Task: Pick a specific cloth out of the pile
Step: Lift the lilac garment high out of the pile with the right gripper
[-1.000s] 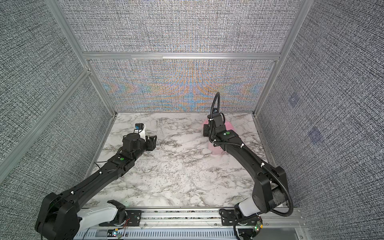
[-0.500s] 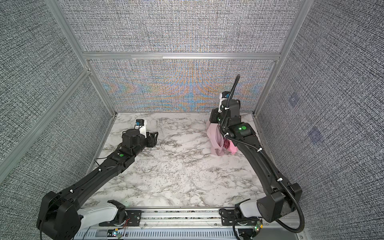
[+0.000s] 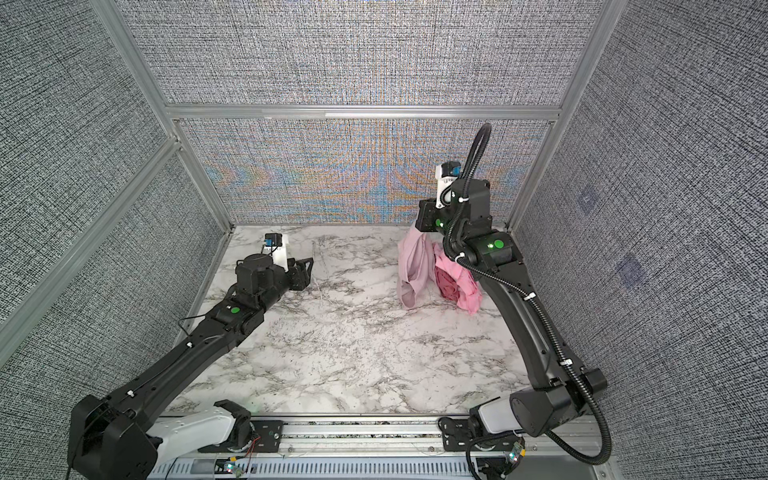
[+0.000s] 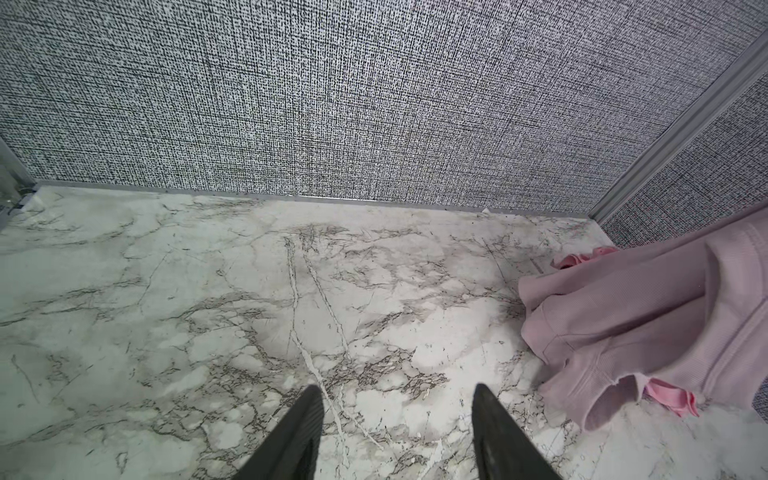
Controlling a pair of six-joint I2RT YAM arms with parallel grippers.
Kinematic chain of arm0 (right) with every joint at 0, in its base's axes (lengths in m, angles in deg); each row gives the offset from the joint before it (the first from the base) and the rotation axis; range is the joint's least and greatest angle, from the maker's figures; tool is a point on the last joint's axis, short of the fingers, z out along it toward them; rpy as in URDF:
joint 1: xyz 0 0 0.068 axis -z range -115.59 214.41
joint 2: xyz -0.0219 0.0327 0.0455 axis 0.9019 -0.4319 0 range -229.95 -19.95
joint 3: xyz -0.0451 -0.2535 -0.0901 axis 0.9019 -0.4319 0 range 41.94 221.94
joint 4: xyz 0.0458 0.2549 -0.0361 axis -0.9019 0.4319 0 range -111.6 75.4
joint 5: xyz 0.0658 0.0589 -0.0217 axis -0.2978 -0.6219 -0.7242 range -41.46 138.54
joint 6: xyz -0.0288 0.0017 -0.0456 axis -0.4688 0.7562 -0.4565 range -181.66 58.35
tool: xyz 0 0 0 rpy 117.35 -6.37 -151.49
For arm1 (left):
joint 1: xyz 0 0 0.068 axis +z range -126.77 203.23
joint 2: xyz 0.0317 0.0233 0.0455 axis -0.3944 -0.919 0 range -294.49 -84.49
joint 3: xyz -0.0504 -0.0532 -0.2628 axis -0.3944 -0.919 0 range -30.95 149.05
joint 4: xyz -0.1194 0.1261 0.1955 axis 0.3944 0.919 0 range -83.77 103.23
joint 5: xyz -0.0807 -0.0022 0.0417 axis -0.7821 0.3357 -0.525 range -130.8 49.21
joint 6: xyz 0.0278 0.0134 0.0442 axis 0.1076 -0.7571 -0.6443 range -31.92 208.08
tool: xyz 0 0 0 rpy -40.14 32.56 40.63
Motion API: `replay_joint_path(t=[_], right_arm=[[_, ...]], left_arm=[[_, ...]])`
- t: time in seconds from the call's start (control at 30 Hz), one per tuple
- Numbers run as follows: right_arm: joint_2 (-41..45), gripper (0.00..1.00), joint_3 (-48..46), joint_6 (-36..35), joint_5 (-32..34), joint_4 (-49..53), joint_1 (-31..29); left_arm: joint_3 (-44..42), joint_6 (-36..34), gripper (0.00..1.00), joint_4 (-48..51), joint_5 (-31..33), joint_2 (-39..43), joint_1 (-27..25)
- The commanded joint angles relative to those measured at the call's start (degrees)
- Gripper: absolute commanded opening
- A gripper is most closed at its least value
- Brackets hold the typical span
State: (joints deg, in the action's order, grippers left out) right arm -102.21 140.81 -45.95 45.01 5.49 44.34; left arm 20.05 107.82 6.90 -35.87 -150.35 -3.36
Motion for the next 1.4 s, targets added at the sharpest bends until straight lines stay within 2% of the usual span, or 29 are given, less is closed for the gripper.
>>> replay_joint_path(t=[0.0,0.13,0.27,0.43,0.87,1.37], right_arm=[[-0.6,0.00,3.2,-0.3,-7.7,-1.5,-0.3],[-2.2,0.00,7.2,0.5,-13.0,-1.3,-0.9],[-4.6,0.00,11.9,0.1,-14.5,-0.1,-2.0],[-7.5,0.00,18.8,-0.1,-15.2,2.0,-2.6],[-15.5,0.00,34.0,2.0,-22.4,1.8,-7.0],[-27.2,0.00,41.4,5.4,-23.6,-2.8,-14.1]], left_arm=[[1.5,1.0,0.59,3.1,2.8,1.5,0.0],[3.9,0.7,0.59,8.1,8.4,3.5,0.0],[5.6,-0.8,0.59,11.2,11.5,5.0,0.0],[6.1,-1.3,0.59,12.9,12.2,6.7,0.0],[10.8,-1.3,0.59,18.8,15.0,9.7,0.0],[17.3,-3.5,0.59,30.6,18.6,15.1,0.0]])
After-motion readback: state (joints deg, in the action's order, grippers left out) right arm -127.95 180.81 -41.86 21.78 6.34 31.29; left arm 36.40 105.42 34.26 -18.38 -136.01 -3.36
